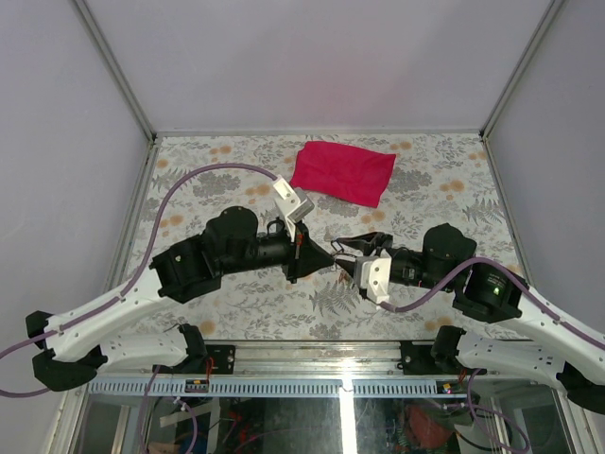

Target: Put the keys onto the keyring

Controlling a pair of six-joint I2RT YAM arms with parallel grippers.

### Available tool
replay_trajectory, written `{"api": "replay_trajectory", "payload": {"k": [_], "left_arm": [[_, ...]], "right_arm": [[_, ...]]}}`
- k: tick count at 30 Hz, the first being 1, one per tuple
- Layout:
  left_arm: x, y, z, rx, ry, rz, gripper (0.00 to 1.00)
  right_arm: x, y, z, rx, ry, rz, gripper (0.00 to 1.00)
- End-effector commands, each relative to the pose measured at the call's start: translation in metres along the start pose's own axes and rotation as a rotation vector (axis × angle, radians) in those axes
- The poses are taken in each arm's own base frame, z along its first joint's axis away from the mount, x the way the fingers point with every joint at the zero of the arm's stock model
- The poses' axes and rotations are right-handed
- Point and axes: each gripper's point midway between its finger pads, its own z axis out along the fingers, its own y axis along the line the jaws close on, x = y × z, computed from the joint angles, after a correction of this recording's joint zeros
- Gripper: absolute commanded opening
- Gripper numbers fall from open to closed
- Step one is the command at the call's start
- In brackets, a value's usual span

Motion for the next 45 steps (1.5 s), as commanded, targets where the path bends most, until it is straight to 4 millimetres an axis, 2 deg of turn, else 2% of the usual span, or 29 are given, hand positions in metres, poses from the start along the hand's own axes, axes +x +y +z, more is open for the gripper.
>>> {"api": "replay_trajectory", "payload": {"k": [1,13,17,21,23,28,31,38,45], "left_arm": [[-0.022,-0.016,-0.005,0.057,-0.044,0.032,0.00],[-0.022,-0.015,-0.002,0.053,-0.027,0.035,0.00],[-0.021,-0.013,-0.001,0.042,-0.023,0.035,0.00],[-0.026,-0.014,-0.003,0.039,-0.039,0.037,0.00],[-0.029,-0.015,-0.005,0.040,-0.056,0.036,0.01],[-0.046,-0.020,-0.014,0.052,-0.146,0.035,0.24],[-0.058,-0.021,-0.023,0.043,-0.223,0.031,0.32],[-0.071,-0.013,-0.036,-0.002,-0.333,-0.014,0.34],[-0.066,-0.011,-0.031,0.006,-0.350,-0.071,0.36]], "right_arm": [[-0.022,-0.015,-0.004,0.021,-0.055,-0.063,0.46],[-0.023,-0.006,0.000,-0.034,-0.071,-0.072,0.28],[-0.026,-0.003,0.000,-0.042,-0.092,-0.059,0.12],[-0.029,-0.006,-0.001,-0.028,-0.095,-0.016,0.01],[-0.029,-0.010,-0.001,-0.009,-0.083,0.018,0.00],[-0.028,-0.019,-0.002,0.054,-0.080,0.070,0.00],[-0.030,-0.027,-0.005,0.121,-0.112,0.086,0.00],[-0.036,-0.046,-0.011,0.258,-0.182,0.082,0.00],[-0.038,-0.063,-0.013,0.346,-0.190,0.051,0.00]]}}
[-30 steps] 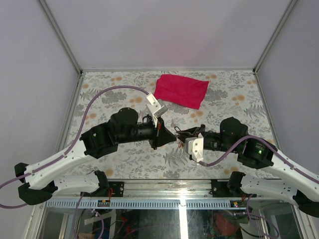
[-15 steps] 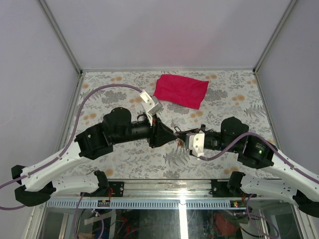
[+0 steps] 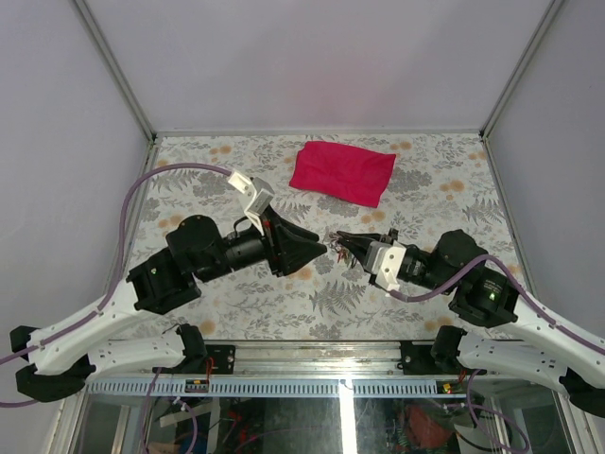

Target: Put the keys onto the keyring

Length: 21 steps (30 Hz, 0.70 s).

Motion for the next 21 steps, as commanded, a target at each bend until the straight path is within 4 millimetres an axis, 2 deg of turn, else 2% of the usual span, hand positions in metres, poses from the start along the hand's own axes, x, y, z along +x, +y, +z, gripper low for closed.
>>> {"api": "replay_trajectory", "payload": {"k": [1,7,17,21], "left_arm": [[-0.015,0.000,0.005,-0.004,-0.089,-0.047,0.36],[-0.015,0.003,0.008,-0.019,-0.105,-0.060,0.36],[-0.019,0.007,0.012,-0.036,-0.121,-0.050,0.35],[-0.016,0.010,0.015,-0.046,-0.112,-0.048,0.31]], "right_arm": [[-0.032,-0.036,-0.002,0.151,-0.111,-0.030,0.00],[-0.035,-0.038,-0.001,0.156,-0.123,-0.032,0.00],[-0.032,-0.027,0.003,0.102,-0.114,-0.033,0.00],[-0.032,-0.026,0.004,0.094,-0.117,-0.033,0.00]]}}
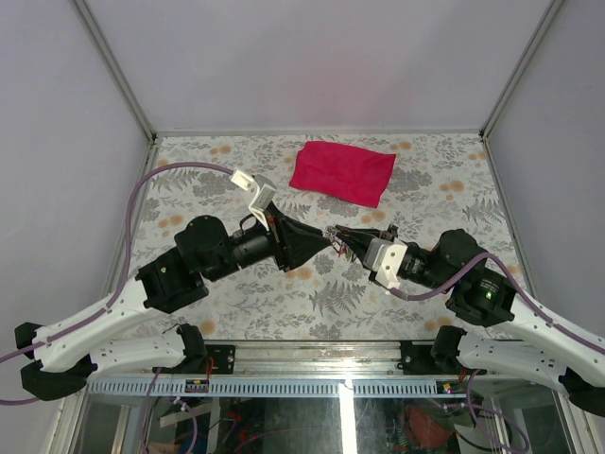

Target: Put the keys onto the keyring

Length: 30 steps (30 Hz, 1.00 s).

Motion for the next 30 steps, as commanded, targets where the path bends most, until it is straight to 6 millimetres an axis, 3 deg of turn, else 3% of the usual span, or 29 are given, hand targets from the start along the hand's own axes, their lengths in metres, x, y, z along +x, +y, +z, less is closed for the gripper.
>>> {"api": "replay_trajectory", "payload": {"k": [1,7,12,16,18,30], "left_arm": [[-0.017,-0.004,0.006,0.008,-0.070,0.003,0.27],[-0.018,-0.001,0.006,-0.007,-0.075,0.009,0.01],[-0.017,-0.001,0.007,-0.007,-0.064,0.029,0.00],[-0.014,0.001,0.010,-0.016,-0.039,0.037,0.00],[-0.014,0.001,0.011,-0.020,-0.035,0.037,0.00],[-0.012,0.002,0.014,-0.025,-0.020,0.034,0.00]], "right_arm": [[-0.023,-0.013,0.000,0.035,-0.077,-0.021,0.00],[-0.021,-0.010,0.000,0.018,-0.071,-0.027,0.00],[-0.018,-0.006,-0.001,-0.004,-0.058,-0.038,0.06],[-0.017,-0.007,-0.001,-0.001,-0.054,-0.056,0.32],[-0.017,-0.007,-0.001,-0.003,-0.051,-0.068,0.38],[-0.009,-0.001,0.002,-0.044,-0.021,-0.105,0.34]]}}
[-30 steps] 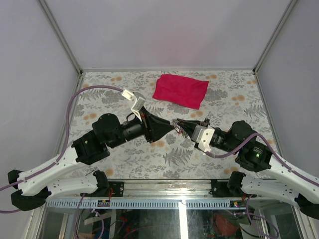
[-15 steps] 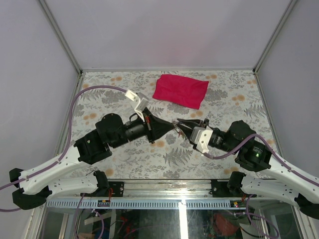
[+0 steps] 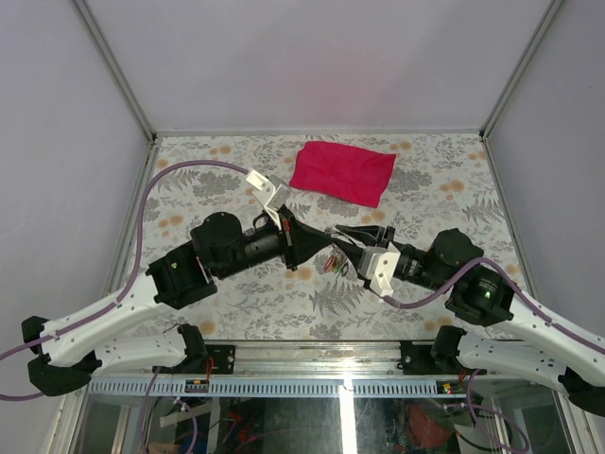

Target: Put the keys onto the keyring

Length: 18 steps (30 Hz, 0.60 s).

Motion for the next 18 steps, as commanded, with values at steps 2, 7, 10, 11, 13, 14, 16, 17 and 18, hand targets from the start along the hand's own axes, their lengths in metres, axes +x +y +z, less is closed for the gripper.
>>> {"api": "replay_trajectory", "payload": {"k": [2,7,10,11,13,14,16,17,18], "left_arm": [[-0.0284,-0.0118,-0.0005,0.027,-0.078,0.016,0.00],[-0.0280,-0.0121,0.0005,0.028,-0.073,0.016,0.00],[-0.0277,-0.0113,0.0003,0.024,-0.071,0.017,0.00],[-0.0275,-0.0110,0.0004,0.022,-0.071,0.019,0.00],[-0.0271,-0.0111,0.0005,0.023,-0.069,0.020,0.00],[-0.0273,-0.0111,0.0003,0.024,-0.069,0.022,0.00],[-0.0275,-0.0109,0.0000,0.023,-0.070,0.024,0.00],[-0.0280,-0.0110,-0.0005,0.023,-0.072,0.027,0.00],[-0.0287,-0.0110,-0.0013,0.022,-0.075,0.030,0.00]], "right_arm": [[-0.0155,-0.0098,0.0020,0.009,-0.042,-0.036,0.33],[-0.0110,-0.0092,0.0045,0.006,-0.026,-0.048,0.25],[-0.0088,-0.0076,0.0051,0.000,-0.019,-0.052,0.14],[-0.0097,-0.0074,0.0047,-0.001,-0.022,-0.053,0.10],[-0.0104,-0.0085,0.0040,0.003,-0.024,-0.053,0.02],[-0.0107,-0.0087,0.0037,0.003,-0.023,-0.054,0.00],[-0.0110,-0.0102,0.0029,0.003,-0.016,-0.058,0.00],[-0.0110,-0.0107,0.0029,0.001,-0.012,-0.061,0.00],[-0.0112,-0.0116,0.0026,0.001,-0.008,-0.066,0.00]]}}
